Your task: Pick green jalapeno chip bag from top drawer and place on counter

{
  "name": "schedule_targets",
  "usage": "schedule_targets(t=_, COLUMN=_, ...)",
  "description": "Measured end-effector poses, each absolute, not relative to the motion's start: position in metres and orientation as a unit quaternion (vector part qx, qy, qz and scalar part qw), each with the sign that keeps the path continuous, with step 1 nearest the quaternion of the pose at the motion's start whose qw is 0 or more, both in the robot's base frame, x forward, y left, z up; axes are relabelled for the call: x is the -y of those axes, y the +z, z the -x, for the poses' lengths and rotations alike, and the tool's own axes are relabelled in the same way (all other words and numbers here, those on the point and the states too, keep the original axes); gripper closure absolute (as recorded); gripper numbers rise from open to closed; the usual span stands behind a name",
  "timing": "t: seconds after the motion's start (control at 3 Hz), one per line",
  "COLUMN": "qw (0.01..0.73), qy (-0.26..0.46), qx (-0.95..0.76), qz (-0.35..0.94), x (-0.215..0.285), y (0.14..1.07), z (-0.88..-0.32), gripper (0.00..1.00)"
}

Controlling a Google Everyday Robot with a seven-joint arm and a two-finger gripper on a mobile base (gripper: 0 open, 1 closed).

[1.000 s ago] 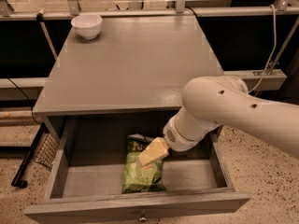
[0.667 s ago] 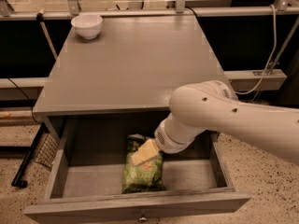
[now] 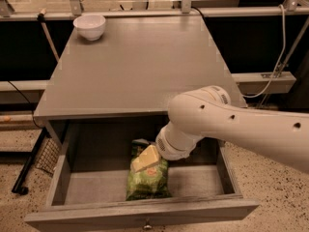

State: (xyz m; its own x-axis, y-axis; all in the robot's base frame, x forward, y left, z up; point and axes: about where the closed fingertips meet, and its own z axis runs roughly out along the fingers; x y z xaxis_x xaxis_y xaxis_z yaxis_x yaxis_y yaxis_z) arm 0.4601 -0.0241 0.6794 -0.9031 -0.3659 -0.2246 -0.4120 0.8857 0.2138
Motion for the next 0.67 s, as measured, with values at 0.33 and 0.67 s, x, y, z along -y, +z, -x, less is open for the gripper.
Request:
schedule_targets(t=0.33, qw=0.09, qy=0.132, qx=-0.97, qz=0.182, x=0.021, y=0.674, z=-0.465, gripper=0.0)
schedule_targets(t=0.67, qw=0.085, qy=0.131, qx=-0.976, qz=0.152, x=0.015, y=0.663, z=-0.472, gripper=0.0)
